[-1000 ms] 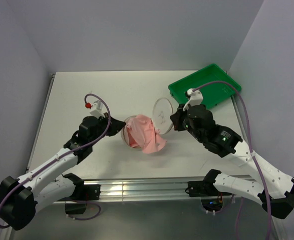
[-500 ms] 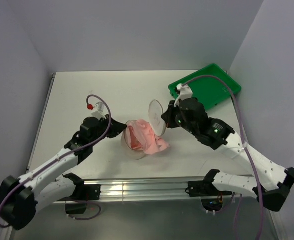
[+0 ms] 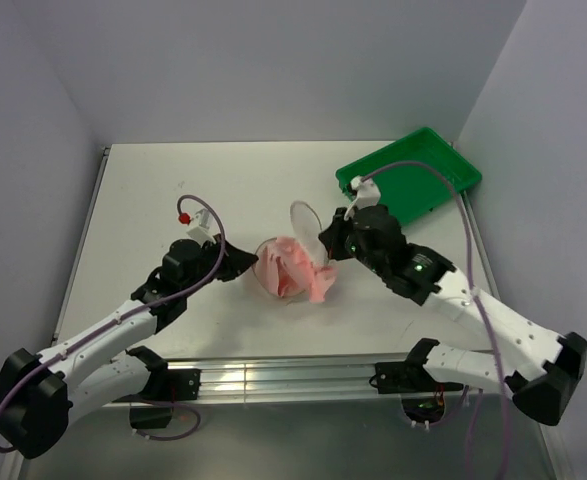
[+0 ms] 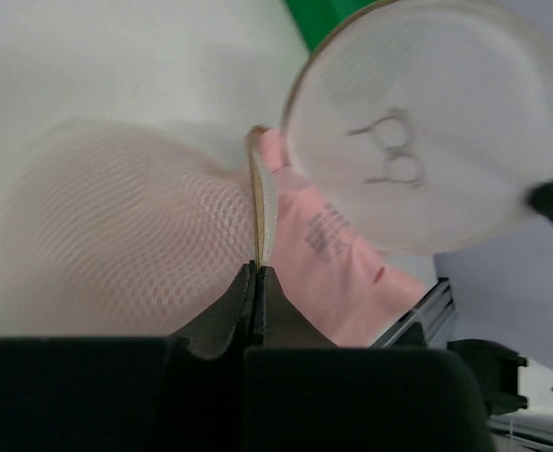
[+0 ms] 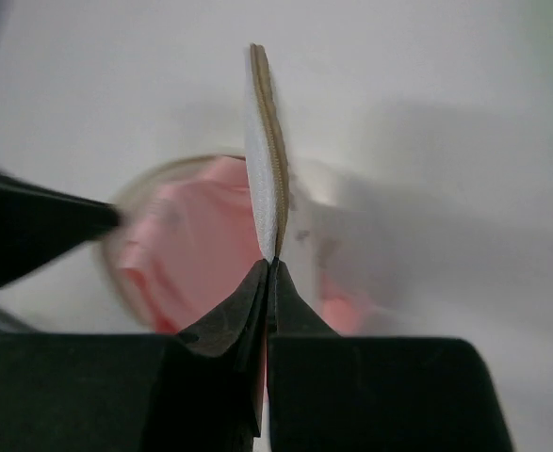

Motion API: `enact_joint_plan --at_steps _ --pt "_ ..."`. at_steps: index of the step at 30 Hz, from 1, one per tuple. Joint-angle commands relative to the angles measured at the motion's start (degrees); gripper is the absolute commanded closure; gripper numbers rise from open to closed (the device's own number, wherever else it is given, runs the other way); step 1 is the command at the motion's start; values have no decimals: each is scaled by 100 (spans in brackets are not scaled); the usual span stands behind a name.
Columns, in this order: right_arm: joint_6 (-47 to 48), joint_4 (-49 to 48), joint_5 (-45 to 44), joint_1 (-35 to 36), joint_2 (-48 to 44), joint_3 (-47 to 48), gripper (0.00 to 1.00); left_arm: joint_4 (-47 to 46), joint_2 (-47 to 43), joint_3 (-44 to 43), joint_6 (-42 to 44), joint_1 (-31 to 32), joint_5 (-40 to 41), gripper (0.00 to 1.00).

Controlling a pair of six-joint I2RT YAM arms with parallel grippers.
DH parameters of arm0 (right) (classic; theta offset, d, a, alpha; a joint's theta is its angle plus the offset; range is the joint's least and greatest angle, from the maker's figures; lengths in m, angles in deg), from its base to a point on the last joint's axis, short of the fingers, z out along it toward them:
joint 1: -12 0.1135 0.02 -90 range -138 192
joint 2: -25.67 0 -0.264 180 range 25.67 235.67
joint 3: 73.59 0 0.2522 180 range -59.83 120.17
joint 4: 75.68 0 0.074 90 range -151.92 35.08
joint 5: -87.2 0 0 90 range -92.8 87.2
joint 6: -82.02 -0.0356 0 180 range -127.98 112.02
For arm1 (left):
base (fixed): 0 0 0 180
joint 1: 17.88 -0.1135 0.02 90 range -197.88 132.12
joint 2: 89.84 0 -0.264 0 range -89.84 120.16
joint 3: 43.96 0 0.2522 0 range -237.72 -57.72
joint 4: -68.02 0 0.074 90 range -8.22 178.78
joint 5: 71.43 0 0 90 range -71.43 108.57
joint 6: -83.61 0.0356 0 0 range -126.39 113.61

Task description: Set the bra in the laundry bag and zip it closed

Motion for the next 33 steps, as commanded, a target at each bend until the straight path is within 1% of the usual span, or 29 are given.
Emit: enact_joint_plan --at_steps 1,2,6,9,10,12,13,14,15,16,20,21,22,24,25,27,29,31,33 --pt "-80 -283 104 -455 7 -673 100 93 -62 110 2 -18 68 100" --pt "-88 -266 139 -560 -11 -822 100 76 -9 145 107 -27 59 100" --pt "-237 -503 157 -579 77 -1297 100 -275 193 399 81 -27 -29 100" --pt "-264 -653 -106 -605 156 -1482 100 -495 211 532 73 -27 -38 100" --pt "-247 -609 -159 -605 182 -1474 83 -557 176 549 99 -18 -46 100" --pt "-89 -495 -186 -596 165 -1395 55 -575 132 532 134 -27 -46 100" --pt "-19 -425 -116 -561 52 -1377 31 -584 123 523 178 -27 -46 100" --pt "148 -407 -28 -518 -27 -1377 21 -584 123 479 195 -27 -46 100" --pt "210 -354 -19 -378 -133 -1394 15 -584 140 462 222 -18 -81 100" --pt "315 -328 34 -316 -316 -1420 13 -592 175 453 239 -27 -90 100" --pt "316 -424 631 132 -608 -1788 15 -698 228 479 222 -44 -134 100" --pt "334 -616 1032 255 -617 -1903 18 -724 228 488 222 -44 -143 100" --pt "290 -679 1201 474 -574 -2000 24 -733 228 479 222 -44 -143 100" --pt "167 -766 1395 642 -477 -2220 25 -707 194 461 231 -44 -134 100" --pt "-33 -802 1414 704 -363 -2360 31 -698 185 453 231 -44 -143 100" --pt "-324 -863 1248 766 -205 -2475 36 -689 132 444 231 -53 -152 100" --pt "-825 -1082 1055 784 -169 -2747 37 -680 106 453 239 -53 -152 100" --pt "-1333 -1635 1123 775 -55 -3045 36 -672 105 453 248 -53 -152 100" --pt "-1599 -2109 1194 827 198 -3152 36 -698 123 470 231 -53 -178 100"
